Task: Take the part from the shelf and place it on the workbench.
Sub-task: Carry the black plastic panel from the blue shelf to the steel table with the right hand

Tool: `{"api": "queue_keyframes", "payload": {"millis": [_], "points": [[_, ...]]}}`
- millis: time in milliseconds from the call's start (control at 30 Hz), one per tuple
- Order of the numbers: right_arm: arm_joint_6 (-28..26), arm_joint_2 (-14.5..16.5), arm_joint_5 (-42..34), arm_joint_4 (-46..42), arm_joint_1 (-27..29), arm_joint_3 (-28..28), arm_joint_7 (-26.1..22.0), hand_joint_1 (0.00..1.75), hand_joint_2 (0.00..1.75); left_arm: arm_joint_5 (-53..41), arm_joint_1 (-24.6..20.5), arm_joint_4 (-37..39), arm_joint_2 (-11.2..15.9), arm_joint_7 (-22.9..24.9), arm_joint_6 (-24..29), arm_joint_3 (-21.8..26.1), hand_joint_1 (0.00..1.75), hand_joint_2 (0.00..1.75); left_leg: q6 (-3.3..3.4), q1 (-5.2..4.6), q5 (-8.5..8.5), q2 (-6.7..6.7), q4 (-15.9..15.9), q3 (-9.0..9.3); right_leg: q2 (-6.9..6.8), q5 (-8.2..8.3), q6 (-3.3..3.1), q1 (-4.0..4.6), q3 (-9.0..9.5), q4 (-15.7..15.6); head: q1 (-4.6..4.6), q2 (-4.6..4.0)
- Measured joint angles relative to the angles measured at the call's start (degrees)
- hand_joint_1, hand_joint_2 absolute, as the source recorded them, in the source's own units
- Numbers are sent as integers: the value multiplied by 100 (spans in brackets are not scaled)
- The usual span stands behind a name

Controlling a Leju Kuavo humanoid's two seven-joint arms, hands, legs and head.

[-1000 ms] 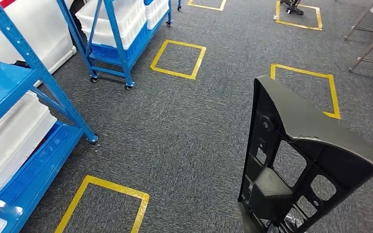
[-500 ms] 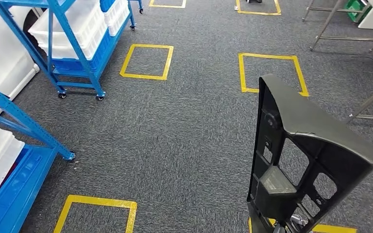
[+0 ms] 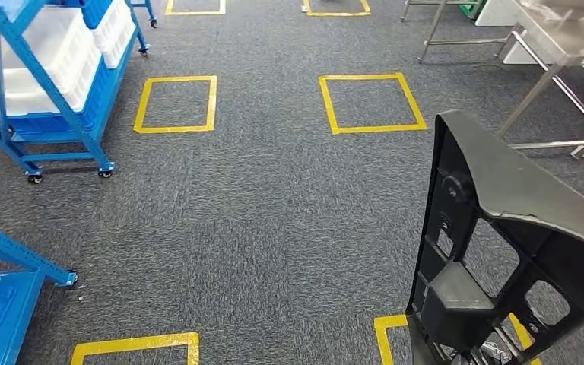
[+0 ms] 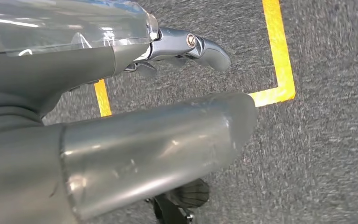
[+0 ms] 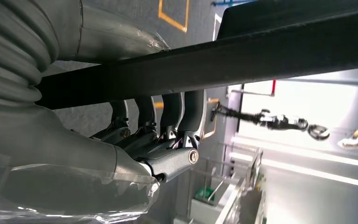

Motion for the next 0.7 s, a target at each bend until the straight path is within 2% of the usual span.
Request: {"api": "queue_keyframes", "payload": {"millis": [33, 67, 100, 167, 200, 233, 267, 300, 333, 367, 433, 467, 500, 533, 567, 600, 633, 667, 700], "points": [[21, 0, 1, -3, 2, -10, 1, 175, 175, -1, 1, 0, -4, 5, 0, 11, 0, 0, 6, -13, -6, 90, 0, -1, -22, 23, -12, 2, -29, 76, 1, 0], [42, 0, 3, -6, 5, -20, 1, 175, 175, -4, -6, 0, -11, 11, 0, 25, 0, 0, 9, -24, -13, 173, 0, 4, -46, 149, -35, 10, 61, -71, 1, 0], [58, 0, 7, -13, 6, -28, 1, 175, 175, -8, -18, 0, -21, 17, 0, 37, 0, 0, 9, -31, -22, 245, -1, 18, -96, 334, -70, 28, 254, -403, 1, 0], [74, 0, 28, -56, 2, -36, 1, 175, 175, -26, -34, 0, -54, 27, 1, 59, 0, 0, -13, -46, -47, 372, -3, 55, -382, 599, -164, 121, 691, -1191, 0, 0], [78, 0, 40, -85, 1, -37, -1, 175, 175, -41, -38, 0, -70, 32, 1, 68, 0, 0, -34, -50, -58, 432, -6, 69, -487, 645, -206, 169, 813, -1431, -1, 0], [78, 0, 49, -115, 2, -37, -3, 175, 175, -57, -41, 0, -84, 37, 2, 74, 0, 0, -58, -53, -68, 496, -13, 81, -545, 642, -235, 208, 859, -1546, -2, 0], [77, 0, 52, -134, 7, -39, -4, 175, 175, -70, -47, 0, -95, 41, 2, 77, 0, 0, -82, -56, -73, 562, -25, 96, -487, 647, -252, 223, 850, -1564, 0, 0], [75, 1, 53, -151, 19, -40, -4, 175, 175, -79, -58, -1, -103, 45, 2, 79, 0, 0, -107, -54, -84, 593, -30, 110, -406, 674, -277, 202, 859, -1600, -2, 0], [73, 1, 53, -163, 29, -44, -4, 175, 175, -86, -70, -1, -112, 47, 2, 79, 0, 0, -132, -50, -117, 512, 1, 117, -338, 704, -294, 178, 882, -1651, -6, -1], [71, 2, 54, -174, 32, -48, -3, 175, 175, -89, -80, -1, -121, 47, 1, 80, 0, 0, -154, -43, -206, 358, 119, 82, -272, 738, -314, 148, 906, -1703, -13, 0], [70, 2, 54, -190, 24, -54, -3, 175, 175, -86, -69, 0, -125, 50, 3, 84, 0, 0, -191, -22, -544, -16, 699, -167, -135, 776, -334, 109, 930, -1760, -38, -1], [72, 2, 54, -192, 18, -56, -2, 175, 175, -82, -51, 0, -122, 53, 5, 89, 0, 0, -207, -14, -727, -100, 1090, -354, -54, 779, -341, 101, 926, -1756, -49, 0], [78, 2, 56, -192, 18, -57, -1, 175, 175, -80, -33, 0, -119, 55, 7, 95, 0, 0, -225, -9, -829, -130, 1408, -514, 35, 779, -341, 92, 924, -1750, -55, -1], [89, 2, 64, -192, 20, -61, 0, 175, 175, -82, -23, 0, -117, 57, 4, 102, 0, 0, -243, -2, -815, -138, 1554, -600, 126, 775, -336, 82, 926, -1738, -56, -1], [105, 2, 76, -192, 22, -65, 0, 175, 175, -84, -20, 0, -117, 57, -2, 106, 0, 0, -260, 10, -671, -146, 1455, -575, 222, 766, -322, 68, 931, -1718, -55, -1], [123, 2, 91, -192, 23, -69, 1, 175, 175, -86, -23, 0, -117, 56, -8, 110, 0, 0, -280, 30, -441, -180, 1143, -451, 316, 749, -297, 50, 935, -1686, -54, -1], [141, 2, 105, -192, 24, -72, 1, 175, 175, -89, -26, 0, -119, 54, -14, 113, 0, 0, -302, 58, -229, -279, 753, -288, 400, 723, -261, 33, 928, -1644, -55, 0], [155, 2, 113, -192, 21, -74, 1, 175, 175, -93, -26, 1, -124, 51, -20, 116, 0, 0, -313, 86, -91, -431, 399, -147, 479, 693, -217, 30, 902, -1572, -62, 0], [168, 3, 124, -195, 20, -75, 1, 175, 175, -101, -27, 1, -128, 47, -22, 119, 0, 0, -301, 102, -33, -555, 190, -67, 553, 674, -173, 27, 864, -1519, -64, 0]]}}
